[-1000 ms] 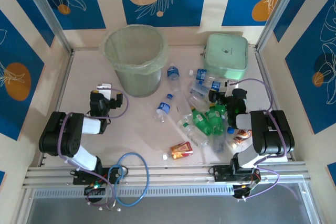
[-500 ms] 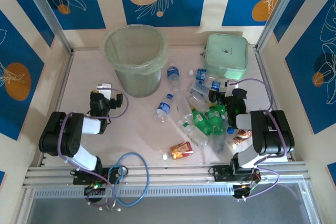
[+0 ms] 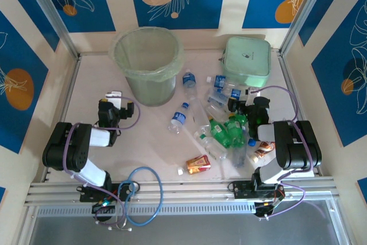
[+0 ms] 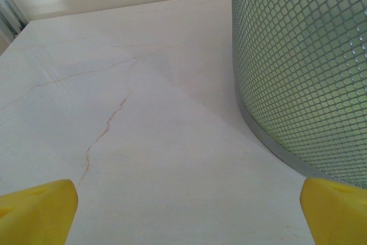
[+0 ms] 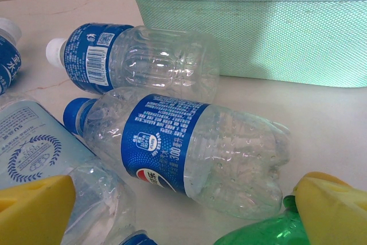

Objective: Put the plastic bottles in the bin

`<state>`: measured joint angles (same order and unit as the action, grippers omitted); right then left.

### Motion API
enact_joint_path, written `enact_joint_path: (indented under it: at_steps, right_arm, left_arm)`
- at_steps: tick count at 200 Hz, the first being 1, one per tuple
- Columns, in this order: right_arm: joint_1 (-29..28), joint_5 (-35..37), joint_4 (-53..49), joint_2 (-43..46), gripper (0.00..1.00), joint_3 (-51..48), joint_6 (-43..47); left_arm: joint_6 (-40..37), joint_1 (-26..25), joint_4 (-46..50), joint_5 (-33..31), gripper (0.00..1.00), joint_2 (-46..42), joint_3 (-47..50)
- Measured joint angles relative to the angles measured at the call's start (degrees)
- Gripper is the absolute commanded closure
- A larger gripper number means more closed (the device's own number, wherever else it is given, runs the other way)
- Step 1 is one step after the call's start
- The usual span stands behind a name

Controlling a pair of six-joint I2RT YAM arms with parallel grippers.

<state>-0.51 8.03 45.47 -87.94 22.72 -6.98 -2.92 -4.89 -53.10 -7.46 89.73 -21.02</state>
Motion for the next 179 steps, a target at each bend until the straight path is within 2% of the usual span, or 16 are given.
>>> enact_joint_path:
  at_steps: [28,37,50,64,82,98,115,130,143,166,179]
  right_arm:
    - [-0.1,0.7,-0.3,0.2,0.01,0.1,-0.1]
    - [-0.7,3.4,-4.5,1.7,0.01,1.2,-0.5]
    - [-2.3,8.7,-20.6,6.2,0.01,8.2,-3.4]
    - [-3.3,12.3,-41.2,10.8,0.01,23.0,-10.3]
    - [-4.1,15.8,-55.7,17.2,0.01,38.3,-22.4]
    - [-2.6,14.4,-62.3,26.0,0.01,40.3,-30.6]
    - [-1.8,15.0,-73.1,32.2,0.01,39.5,-35.8]
    - [-5.5,17.6,-84.6,31.7,0.01,40.5,-39.0]
    - [-11.9,21.5,-94.9,28.6,0.01,42.2,-41.6]
    - [-24.1,26.6,-108.9,24.1,0.06,42.9,-46.3]
    - [-26.5,26.4,-114.8,23.5,0.08,42.9,-48.3]
  left_arm:
    - [0.0,-0.1,0.0,-0.3,0.01,0.0,0.0]
    - [0.1,-0.2,2.3,-1.1,0.01,-1.2,-0.3]
    - [1.0,-0.3,12.1,-3.3,0.01,-6.3,-2.8]
    - [3.1,-0.3,21.1,-6.8,0.0,-12.3,-8.1]
    - [9.6,-0.3,34.2,-10.2,0.08,-20.3,-17.9]
    - [17.6,-1.0,42.6,-10.7,0.1,-27.3,-23.9]
    - [24.8,-2.7,50.5,-10.8,0.12,-35.2,-24.6]
    - [28.9,-6.4,58.2,-10.5,0.13,-40.6,-24.0]
    - [30.9,-11.6,64.4,-10.4,0.15,-43.4,-24.0]
    - [33.2,-23.9,71.5,-9.2,0.17,-44.8,-24.2]
    - [33.8,-31.8,74.1,-8.9,0.18,-43.2,-24.9]
